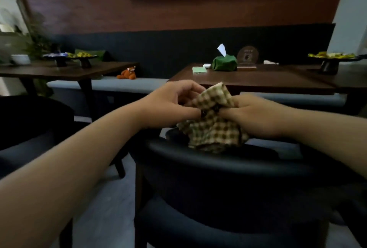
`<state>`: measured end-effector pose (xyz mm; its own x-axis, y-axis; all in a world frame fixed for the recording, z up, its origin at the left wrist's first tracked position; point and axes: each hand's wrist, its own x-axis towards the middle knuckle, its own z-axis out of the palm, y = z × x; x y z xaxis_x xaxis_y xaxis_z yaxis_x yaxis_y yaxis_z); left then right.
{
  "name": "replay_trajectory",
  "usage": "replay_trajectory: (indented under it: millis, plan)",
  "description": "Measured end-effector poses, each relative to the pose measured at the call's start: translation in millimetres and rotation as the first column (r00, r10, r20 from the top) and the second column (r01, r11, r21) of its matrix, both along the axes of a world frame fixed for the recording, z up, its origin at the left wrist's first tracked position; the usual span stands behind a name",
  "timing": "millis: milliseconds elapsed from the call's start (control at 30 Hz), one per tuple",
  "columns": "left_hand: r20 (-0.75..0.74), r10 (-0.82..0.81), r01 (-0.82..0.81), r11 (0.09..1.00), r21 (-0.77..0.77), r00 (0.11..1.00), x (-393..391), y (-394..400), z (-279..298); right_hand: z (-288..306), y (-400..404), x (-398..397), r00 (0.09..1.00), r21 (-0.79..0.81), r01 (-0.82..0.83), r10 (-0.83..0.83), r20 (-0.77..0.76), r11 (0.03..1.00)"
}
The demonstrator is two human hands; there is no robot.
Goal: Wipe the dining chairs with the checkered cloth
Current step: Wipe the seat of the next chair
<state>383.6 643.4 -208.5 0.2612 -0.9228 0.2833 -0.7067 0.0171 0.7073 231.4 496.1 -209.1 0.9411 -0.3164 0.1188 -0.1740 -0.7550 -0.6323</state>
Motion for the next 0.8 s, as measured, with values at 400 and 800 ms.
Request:
replay_trajectory:
  millis: [400, 800]
  plan:
    - [-0.353, 0.211, -0.171, 0.975, 0.141, 0.912, 7.1, -7.2, 0.3, -7.2, -16.1, 2.1, 0.977, 0.872, 0.147, -0.207, -0.053, 0.467]
    - [-0.528, 0.401, -0.341, 0.916, 0.211, 0.749, 4.3, -18.1, 2.4, -19.7, -17.9, 2.6, 0.909, 0.855, 0.404, -0.250, -0.335, 0.325]
